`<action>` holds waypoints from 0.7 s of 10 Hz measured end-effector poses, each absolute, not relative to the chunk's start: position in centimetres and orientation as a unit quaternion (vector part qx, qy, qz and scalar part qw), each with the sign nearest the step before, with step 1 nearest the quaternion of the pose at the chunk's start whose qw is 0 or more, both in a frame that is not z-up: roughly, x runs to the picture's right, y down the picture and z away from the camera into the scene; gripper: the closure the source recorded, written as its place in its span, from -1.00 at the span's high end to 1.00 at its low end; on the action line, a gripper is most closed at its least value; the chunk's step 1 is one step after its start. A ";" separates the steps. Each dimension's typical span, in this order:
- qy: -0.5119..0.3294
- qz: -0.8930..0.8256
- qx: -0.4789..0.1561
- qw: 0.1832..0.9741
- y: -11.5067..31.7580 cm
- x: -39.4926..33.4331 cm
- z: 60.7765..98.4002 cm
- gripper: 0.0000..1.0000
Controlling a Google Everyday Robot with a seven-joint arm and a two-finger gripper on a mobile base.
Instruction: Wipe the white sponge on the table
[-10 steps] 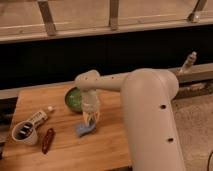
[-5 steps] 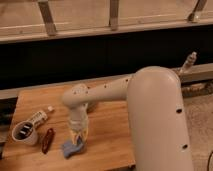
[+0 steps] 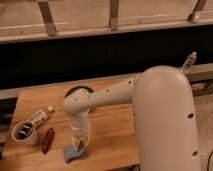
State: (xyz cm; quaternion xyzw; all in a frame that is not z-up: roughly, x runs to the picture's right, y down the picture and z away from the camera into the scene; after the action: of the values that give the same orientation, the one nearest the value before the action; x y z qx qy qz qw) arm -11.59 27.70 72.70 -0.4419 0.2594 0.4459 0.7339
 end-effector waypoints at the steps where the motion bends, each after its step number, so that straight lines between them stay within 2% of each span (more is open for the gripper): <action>1: 0.265 0.453 -0.434 0.732 26.7 -10.7 73.5 -0.94; 7: 0.289 0.483 -0.392 0.727 17.7 -4.8 81.8 -0.94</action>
State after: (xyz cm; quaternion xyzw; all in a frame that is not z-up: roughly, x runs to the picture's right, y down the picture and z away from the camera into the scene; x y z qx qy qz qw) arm -4.81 17.66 81.84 -0.3921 0.2889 0.4833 0.7275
